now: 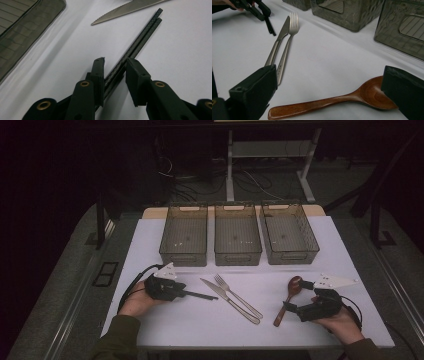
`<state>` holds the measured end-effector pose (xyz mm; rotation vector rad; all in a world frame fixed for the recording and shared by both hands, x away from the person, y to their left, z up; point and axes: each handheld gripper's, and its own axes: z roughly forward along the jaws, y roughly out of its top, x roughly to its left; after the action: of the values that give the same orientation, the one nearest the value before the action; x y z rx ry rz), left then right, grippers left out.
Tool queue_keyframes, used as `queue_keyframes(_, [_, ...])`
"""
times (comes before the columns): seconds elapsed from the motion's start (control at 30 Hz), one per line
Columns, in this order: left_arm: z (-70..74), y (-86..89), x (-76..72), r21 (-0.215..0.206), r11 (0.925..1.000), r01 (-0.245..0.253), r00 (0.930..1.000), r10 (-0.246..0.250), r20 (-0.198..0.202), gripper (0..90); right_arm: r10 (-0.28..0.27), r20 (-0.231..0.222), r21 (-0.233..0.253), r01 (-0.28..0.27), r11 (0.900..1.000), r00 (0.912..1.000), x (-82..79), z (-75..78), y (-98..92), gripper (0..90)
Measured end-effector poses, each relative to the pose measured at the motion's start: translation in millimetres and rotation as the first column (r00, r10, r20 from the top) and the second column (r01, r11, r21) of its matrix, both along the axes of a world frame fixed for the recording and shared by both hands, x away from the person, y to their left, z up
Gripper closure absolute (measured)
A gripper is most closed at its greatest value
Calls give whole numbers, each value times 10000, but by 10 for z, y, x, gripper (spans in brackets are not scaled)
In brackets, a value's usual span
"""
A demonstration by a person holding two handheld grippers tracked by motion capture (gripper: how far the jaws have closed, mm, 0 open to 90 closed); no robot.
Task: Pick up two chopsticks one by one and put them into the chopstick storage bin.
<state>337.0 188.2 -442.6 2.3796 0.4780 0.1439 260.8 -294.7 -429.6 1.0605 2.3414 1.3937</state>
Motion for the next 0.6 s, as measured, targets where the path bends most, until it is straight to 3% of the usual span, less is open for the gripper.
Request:
queue_keyframes(0.2, [30,-6,-38,359,9993,143,9999,-145,63,701,-32,-33,28,33,10000,10000,-1,3,-5,1])
queue_keyframes(0.6, [56,8,-176,517,9981,339,9991,-325,-270,738,6,-66,11,-6,10000,10000,5,-2,-5,1])
